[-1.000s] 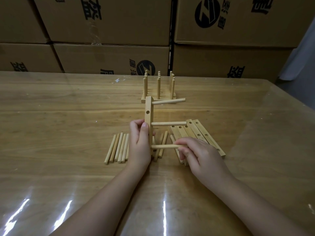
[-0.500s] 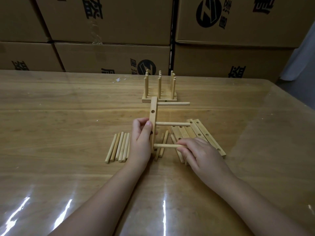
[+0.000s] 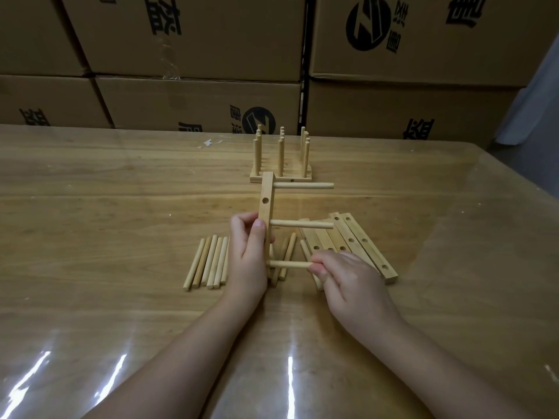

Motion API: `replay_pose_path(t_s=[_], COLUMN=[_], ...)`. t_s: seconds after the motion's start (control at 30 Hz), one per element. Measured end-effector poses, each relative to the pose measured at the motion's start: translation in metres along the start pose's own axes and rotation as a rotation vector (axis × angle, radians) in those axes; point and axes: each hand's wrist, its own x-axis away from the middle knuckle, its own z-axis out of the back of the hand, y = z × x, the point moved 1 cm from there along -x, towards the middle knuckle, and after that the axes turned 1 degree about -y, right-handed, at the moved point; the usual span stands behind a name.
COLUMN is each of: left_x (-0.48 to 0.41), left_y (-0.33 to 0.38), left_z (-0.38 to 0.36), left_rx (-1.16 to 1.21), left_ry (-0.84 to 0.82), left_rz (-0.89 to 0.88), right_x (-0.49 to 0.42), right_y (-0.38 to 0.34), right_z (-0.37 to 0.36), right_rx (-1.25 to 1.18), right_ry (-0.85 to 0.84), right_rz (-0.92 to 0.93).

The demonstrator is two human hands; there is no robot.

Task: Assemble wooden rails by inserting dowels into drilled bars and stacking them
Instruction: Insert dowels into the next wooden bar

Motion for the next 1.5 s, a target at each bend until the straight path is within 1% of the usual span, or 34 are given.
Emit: replay_pose_path(t_s=[0.23,0.37,0.47,0.6,0.67,0.73,0.8,0.87,0.93,1.0,1.13,1.3,1.43,1.5], left_x=[0.000,-0.005,-0.009,-0.011,-0.011,-0.011,-0.012,-0.014,-0.015,-0.014,-0.013,-0.018,-0.018,-0.018], left_y=[-0.003,-0.004,-0.003,-0.004,-0.005,-0.005,-0.005,-0.006,-0.007,-0.007,-0.007,-0.004,0.000,0.001], left_z=[0.001,0.001,0.004,0.006,0.005,0.004,0.005,0.006,0.006,0.005,0.004,0.010,0.011,0.013], left_rx=[-0.014,0.043,0.135,0.217,0.243,0.240,0.262,0.285,0.286,0.278,0.275,0.288,0.270,0.184], left_ry=[-0.019,-0.028,-0.069,-0.209,-0.256,-0.276,-0.247,-0.200,-0.188,-0.205,-0.207,-0.124,-0.150,-0.174], left_rz=[-0.040,0.040,0.112,0.149,0.197,0.221,0.227,0.226,0.217,0.209,0.217,0.220,0.239,0.259], right_x=[0.002,0.000,-0.003,-0.009,-0.011,-0.013,-0.014,-0.014,-0.012,-0.011,-0.013,-0.013,-0.014,-0.015], right_y=[0.003,0.004,0.008,0.021,0.026,0.030,0.031,0.031,0.029,0.029,0.033,0.045,0.054,0.058], right_z=[-0.001,-0.003,0.003,0.014,0.016,0.015,0.013,0.008,0.004,0.002,0.004,0.007,0.009,0.011], right_rx=[-0.061,-0.188,-0.354,-0.618,-0.746,-0.837,-0.836,-0.798,-0.721,-0.688,-0.704,-0.782,-0.761,-0.734], right_ry=[-0.092,-0.082,0.001,0.164,0.243,0.285,0.243,0.114,0.005,-0.021,0.049,0.194,0.236,0.252], right_rz=[-0.045,-0.119,-0.197,-0.380,-0.437,-0.479,-0.477,-0.445,-0.414,-0.402,-0.410,-0.467,-0.502,-0.504])
